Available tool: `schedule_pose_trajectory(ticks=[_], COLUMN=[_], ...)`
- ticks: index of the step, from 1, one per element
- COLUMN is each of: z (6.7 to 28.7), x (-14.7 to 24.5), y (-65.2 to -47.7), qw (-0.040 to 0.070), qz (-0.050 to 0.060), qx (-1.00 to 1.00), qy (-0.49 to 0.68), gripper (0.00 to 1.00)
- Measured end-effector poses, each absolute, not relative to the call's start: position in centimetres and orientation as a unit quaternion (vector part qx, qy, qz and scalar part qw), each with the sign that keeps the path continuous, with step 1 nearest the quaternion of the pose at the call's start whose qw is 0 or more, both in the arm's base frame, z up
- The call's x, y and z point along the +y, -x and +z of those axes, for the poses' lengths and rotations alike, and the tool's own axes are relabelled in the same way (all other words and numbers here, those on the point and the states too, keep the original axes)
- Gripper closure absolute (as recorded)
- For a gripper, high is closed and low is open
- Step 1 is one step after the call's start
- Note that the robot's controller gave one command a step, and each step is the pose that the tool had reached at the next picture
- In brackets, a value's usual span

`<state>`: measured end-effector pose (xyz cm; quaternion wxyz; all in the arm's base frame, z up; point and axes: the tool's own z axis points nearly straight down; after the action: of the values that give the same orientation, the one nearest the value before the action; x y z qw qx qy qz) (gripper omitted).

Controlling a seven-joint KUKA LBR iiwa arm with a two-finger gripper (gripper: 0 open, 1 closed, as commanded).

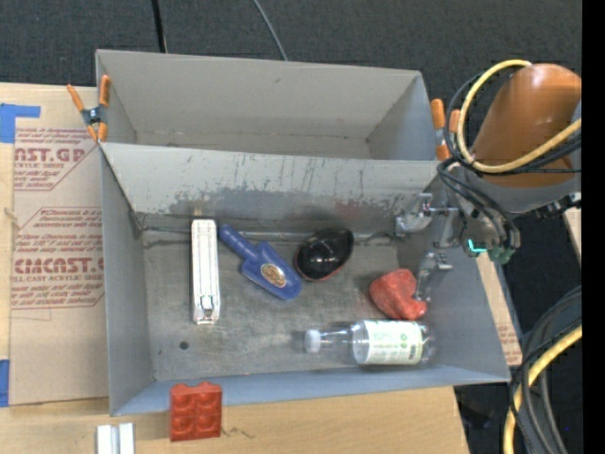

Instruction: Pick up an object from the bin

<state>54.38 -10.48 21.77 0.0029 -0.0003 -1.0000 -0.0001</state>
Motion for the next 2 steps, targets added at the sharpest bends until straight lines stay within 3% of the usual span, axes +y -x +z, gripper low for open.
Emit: schedule_pose_trajectory(ticks=[1, 2], z=[22.2, 18.7], x=[-10.5, -10.5], y=[-54.5, -54.9], qw=[-0.001, -0.005], qz=[0.0, 0.001], qx=[-1.0, -1.0], qy=[0.0, -0.027], gripper=[0.0, 0.0])
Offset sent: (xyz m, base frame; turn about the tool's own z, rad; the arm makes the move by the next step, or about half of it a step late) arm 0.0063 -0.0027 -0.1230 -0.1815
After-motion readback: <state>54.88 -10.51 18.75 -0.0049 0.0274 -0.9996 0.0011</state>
